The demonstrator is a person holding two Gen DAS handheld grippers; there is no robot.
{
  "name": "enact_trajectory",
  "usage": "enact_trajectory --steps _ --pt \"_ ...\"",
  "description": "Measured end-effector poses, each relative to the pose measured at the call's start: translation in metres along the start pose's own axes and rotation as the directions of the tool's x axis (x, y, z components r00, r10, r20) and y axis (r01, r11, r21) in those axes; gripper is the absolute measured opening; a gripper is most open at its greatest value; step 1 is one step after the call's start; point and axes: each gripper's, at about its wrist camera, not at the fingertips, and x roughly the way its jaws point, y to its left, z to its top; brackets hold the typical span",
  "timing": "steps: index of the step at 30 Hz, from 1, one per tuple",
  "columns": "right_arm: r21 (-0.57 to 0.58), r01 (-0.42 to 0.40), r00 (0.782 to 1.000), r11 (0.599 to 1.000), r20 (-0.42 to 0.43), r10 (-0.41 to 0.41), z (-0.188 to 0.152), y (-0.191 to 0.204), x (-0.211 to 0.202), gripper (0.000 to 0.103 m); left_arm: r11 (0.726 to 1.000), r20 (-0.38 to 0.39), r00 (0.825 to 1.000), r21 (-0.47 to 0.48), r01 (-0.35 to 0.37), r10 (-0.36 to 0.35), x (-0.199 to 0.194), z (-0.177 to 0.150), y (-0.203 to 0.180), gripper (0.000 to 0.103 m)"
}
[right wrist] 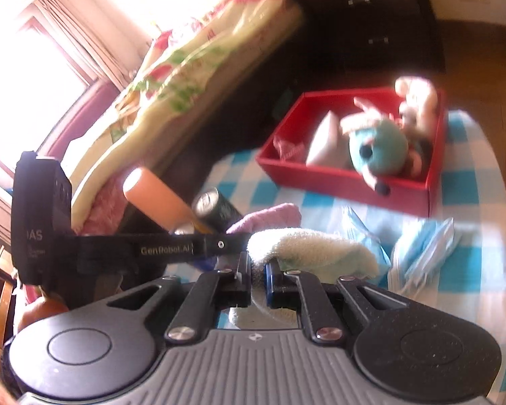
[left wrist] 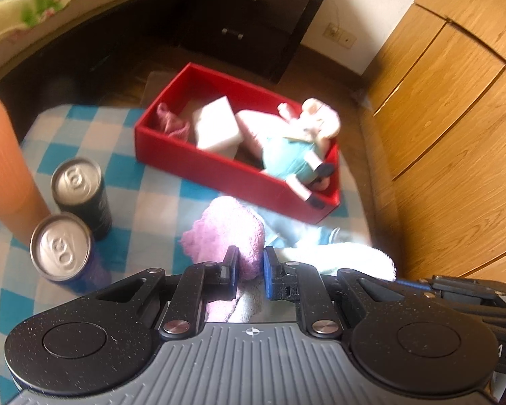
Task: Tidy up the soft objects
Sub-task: 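Carry the purple cloth with the left tool while the right tool carries the towel to the box, then open the left tool to drop the cloth while the right tool releases the towel into the box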
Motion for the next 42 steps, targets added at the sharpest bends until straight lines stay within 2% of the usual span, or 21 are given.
enact_trajectory --steps 7,14,22,33,39,42 --pt "-0.030 0.021 0.996 0.999 0.087 -0.018 0.026 0.008 -0.016 0.000 1.000 0.049 0.999 0.021 0.012 -0.013 -0.007 0.023 -0.016 0.013" --pt "-0.064 0.029 0.985 0.998 0.171 -0.018 0.064 0.013 -0.025 0.000 0.997 0.098 0.995 0.069 -0.022 0.015 -0.011 0.061 -0.036 0.013" --pt "-0.090 0.067 0.973 0.994 0.225 -0.045 0.100 0.011 -0.023 0.000 0.990 0.132 0.990 0.124 -0.069 0.053 -0.003 0.100 -0.057 0.013" --pt "-0.083 0.119 0.955 0.989 0.281 -0.092 0.150 -0.013 0.003 0.000 0.981 0.159 0.981 0.145 -0.131 0.108 0.029 0.147 -0.060 0.013" --pt "-0.089 0.129 0.932 0.988 0.351 -0.090 0.178 -0.016 0.017 0.000 0.975 0.177 0.975 0.149 -0.163 0.136 0.046 0.162 -0.054 0.013" --pt "-0.092 0.135 0.945 0.987 0.310 -0.100 0.177 -0.022 0.037 0.000 0.971 0.147 0.976 0.151 -0.183 0.161 0.069 0.158 -0.045 0.018"
